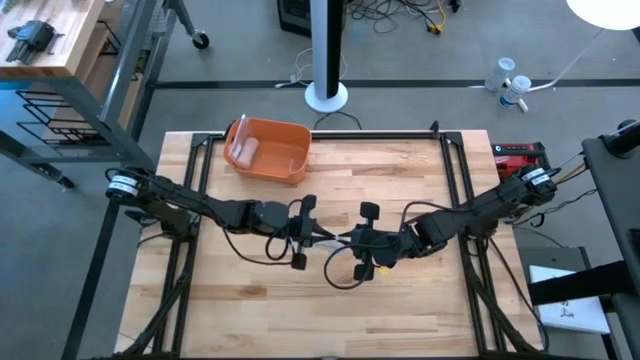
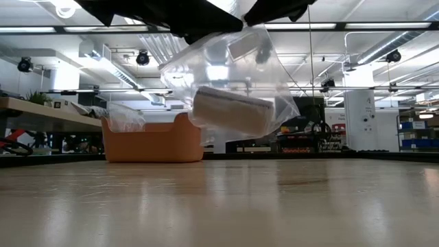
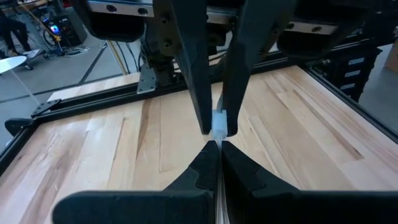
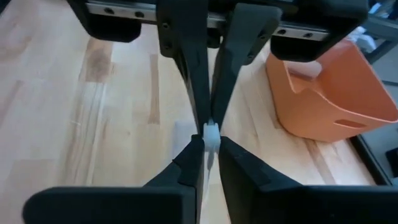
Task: Roll bandage
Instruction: Close the transparent zip bag
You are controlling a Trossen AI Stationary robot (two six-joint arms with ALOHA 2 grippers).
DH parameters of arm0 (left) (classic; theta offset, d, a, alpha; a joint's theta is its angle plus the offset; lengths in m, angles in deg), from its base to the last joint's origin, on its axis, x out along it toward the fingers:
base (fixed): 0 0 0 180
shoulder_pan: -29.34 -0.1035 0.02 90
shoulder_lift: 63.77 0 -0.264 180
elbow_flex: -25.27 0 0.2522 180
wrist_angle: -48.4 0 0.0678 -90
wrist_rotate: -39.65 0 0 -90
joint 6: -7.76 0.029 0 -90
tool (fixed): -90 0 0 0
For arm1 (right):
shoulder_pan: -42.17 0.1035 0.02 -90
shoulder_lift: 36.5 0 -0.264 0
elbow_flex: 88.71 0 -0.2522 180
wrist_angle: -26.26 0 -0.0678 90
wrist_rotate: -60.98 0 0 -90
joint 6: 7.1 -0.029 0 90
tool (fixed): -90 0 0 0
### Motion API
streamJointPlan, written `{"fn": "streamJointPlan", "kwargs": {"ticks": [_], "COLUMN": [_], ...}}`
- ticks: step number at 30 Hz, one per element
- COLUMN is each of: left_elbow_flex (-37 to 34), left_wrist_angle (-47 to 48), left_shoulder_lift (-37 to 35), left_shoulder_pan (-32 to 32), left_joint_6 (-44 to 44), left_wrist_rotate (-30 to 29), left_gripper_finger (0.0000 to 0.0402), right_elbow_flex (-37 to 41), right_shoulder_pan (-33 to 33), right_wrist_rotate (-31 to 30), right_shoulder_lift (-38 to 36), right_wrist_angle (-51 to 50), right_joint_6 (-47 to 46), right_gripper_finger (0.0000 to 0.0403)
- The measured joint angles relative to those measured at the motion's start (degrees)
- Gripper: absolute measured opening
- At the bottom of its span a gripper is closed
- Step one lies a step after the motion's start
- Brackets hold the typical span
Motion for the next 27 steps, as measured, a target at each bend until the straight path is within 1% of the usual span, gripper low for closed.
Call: {"fn": "streamJointPlan", "kwargs": {"ticks": [5,8,11,17,21,24,27], "left_elbow_flex": [0.00,0.00,0.00,0.00,0.00,0.00,0.00], "left_wrist_angle": [0.40,0.35,0.00,0.21,0.25,0.21,0.23], "left_shoulder_lift": [0.00,0.00,0.00,0.00,0.00,0.00,0.00], "left_shoulder_pan": [0.07,0.07,0.07,0.02,0.02,0.02,0.02], "left_joint_6": [0.00,0.00,0.00,0.00,0.00,-0.02,-0.01], "left_wrist_rotate": [0.07,0.07,0.04,-0.02,-0.07,-0.18,-0.17], "left_gripper_finger": [0.0000,0.0000,0.0000,0.0000,0.0000,0.0000,0.0000], "right_elbow_flex": [0.02,0.02,0.02,0.02,0.02,0.02,0.02], "right_shoulder_pan": [-0.15,-0.11,-0.10,0.68,0.68,0.64,0.50], "right_wrist_rotate": [1.44,1.47,1.63,1.65,1.63,1.60,1.63], "right_shoulder_lift": [0.53,0.46,-0.09,-1.33,-1.46,-1.45,-1.33], "right_wrist_angle": [0.86,1.04,1.00,-0.34,-0.32,-0.32,-0.37], "right_joint_6": [-0.04,-0.06,-0.06,-0.08,-0.08,-0.44,-0.58], "right_gripper_finger": [0.0017,0.0013,0.0028,0.0081,0.0094,0.0085,0.0062]}}
